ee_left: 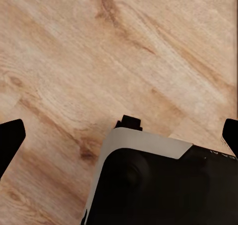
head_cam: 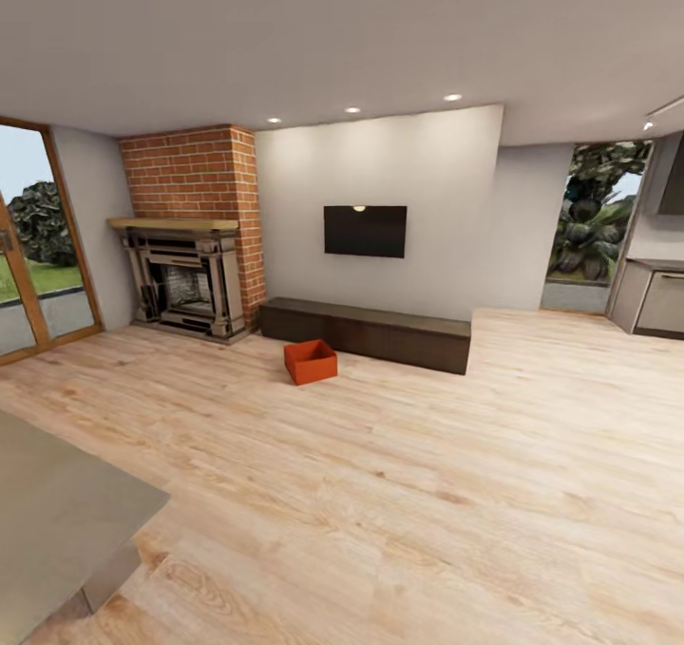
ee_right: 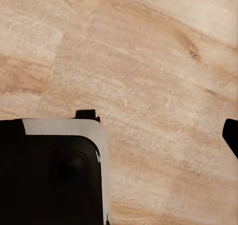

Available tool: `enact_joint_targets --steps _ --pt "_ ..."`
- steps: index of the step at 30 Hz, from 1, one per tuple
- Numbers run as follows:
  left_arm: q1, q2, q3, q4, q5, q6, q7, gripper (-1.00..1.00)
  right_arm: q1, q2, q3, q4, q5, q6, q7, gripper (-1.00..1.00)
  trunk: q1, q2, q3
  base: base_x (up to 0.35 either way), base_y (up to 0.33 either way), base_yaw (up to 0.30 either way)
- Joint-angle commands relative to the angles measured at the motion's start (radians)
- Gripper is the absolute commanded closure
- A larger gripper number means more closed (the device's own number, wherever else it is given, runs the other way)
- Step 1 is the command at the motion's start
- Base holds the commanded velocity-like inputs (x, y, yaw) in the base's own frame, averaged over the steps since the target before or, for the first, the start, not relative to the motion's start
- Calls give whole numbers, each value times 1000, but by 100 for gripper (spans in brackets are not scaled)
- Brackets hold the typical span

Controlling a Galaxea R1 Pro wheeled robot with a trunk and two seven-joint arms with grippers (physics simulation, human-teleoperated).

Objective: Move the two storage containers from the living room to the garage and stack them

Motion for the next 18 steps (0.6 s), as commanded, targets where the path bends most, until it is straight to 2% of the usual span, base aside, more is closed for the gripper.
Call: enact_joint_targets --steps 1,18 --pt "-1 0 -6 1 8 -2 2 -100 -1 0 8 3 -7 -5 -1 -100 1 -1 -1 322 0 0" --pt "-1 0 -7 1 7 1 1 -100 -2 -1 8 3 -10 -9 -1 -100 1 -1 -1 322 0 0"
